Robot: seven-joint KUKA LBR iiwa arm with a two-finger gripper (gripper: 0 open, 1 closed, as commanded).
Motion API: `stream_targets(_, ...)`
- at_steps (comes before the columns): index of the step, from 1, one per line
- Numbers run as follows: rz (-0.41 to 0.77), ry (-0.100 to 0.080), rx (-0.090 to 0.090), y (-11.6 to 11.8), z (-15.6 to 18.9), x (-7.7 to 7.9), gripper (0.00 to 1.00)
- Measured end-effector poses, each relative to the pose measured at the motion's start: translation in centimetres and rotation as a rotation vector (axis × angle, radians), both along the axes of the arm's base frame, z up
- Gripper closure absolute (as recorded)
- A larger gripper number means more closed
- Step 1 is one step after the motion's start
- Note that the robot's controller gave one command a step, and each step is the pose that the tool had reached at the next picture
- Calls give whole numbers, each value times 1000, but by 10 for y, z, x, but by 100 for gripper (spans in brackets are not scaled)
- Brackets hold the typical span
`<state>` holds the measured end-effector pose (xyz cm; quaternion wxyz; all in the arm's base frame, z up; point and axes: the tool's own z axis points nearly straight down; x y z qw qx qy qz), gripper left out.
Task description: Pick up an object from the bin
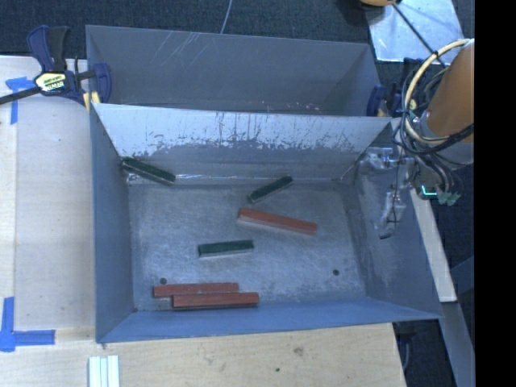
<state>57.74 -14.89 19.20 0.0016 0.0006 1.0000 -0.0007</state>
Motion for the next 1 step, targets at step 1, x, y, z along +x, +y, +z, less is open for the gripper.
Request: stream_targets(1, 1, -1, 0, 0, 0, 0, 0)
